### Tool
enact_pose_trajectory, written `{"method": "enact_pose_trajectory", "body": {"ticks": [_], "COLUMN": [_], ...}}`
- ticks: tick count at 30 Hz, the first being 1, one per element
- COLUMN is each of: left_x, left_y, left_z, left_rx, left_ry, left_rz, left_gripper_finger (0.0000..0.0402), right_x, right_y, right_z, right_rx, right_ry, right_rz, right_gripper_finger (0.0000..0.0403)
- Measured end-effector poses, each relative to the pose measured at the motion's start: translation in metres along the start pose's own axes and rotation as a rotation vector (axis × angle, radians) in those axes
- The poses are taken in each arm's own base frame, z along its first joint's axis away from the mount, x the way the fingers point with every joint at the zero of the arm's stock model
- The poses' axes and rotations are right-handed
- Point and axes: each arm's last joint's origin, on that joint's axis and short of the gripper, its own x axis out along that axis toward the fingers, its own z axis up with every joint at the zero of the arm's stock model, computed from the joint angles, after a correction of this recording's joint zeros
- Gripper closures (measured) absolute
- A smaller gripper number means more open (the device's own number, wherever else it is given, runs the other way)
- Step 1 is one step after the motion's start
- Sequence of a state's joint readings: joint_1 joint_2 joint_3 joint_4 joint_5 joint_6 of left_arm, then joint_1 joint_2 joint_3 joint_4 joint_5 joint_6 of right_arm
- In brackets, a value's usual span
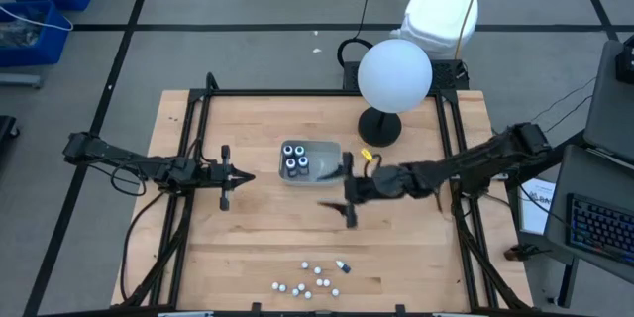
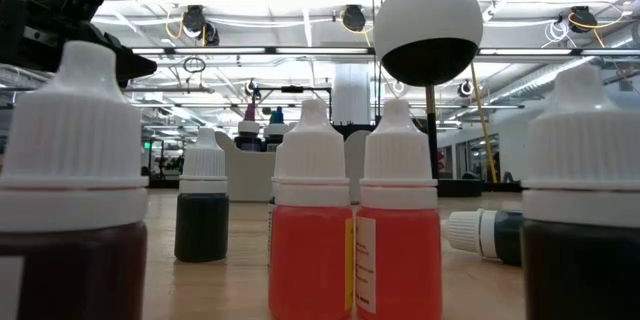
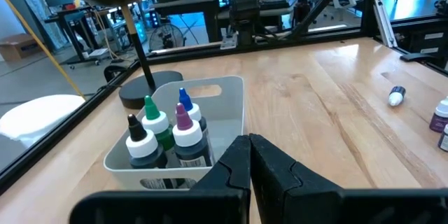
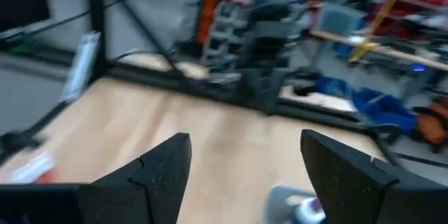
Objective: Pick & Place food coloring
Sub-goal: Put the small blue food coloring bottle into the gray bin
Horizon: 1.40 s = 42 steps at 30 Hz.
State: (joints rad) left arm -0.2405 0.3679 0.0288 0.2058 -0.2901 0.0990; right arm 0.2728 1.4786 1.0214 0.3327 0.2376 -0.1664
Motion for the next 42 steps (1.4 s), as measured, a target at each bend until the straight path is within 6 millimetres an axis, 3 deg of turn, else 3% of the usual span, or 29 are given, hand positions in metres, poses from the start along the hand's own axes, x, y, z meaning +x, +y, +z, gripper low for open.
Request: {"method": "enact_pose_trajectory", "body": {"ticks": [7,11,15,21,28,36,42], "left_x": [0.000,0.000,0.000,0.000,0.000,0.000,0.000], "left_y": [0.000,0.000,0.000,0.000,0.000,0.000,0.000], "left_z": [0.000,0.000,0.000,0.000,0.000,0.000,0.000], "left_rx": [-0.008,-0.009,-0.015,-0.046,-0.055,-0.134,-0.175], "left_ry": [0.001,0.000,0.001,0.000,0.000,0.001,0.002], "left_rz": [0.000,0.000,0.000,0.000,0.000,0.000,-0.001], "left_gripper_finger": [0.0392,0.0392,0.0392,0.0392,0.0392,0.0392,0.0392], "right_x": [-0.027,-0.050,-0.073,-0.093,-0.096,-0.091,-0.069], "right_y": [0.065,0.105,0.124,0.121,0.108,0.106,0.131], "right_z": [-0.005,-0.027,-0.051,-0.088,-0.107,-0.099,-0.058], "right_rx": [-0.060,-0.133,-0.125,0.003,0.101,0.034,-0.017], "right_ry": [0.100,0.054,-0.040,-0.152,-0.152,-0.173,-0.121], "right_rz": [0.211,0.220,0.180,0.282,0.275,0.227,0.209], "right_gripper_finger": [0.0147,0.0147,0.0147,0.0147,0.0147,0.0147,0.0147]}}
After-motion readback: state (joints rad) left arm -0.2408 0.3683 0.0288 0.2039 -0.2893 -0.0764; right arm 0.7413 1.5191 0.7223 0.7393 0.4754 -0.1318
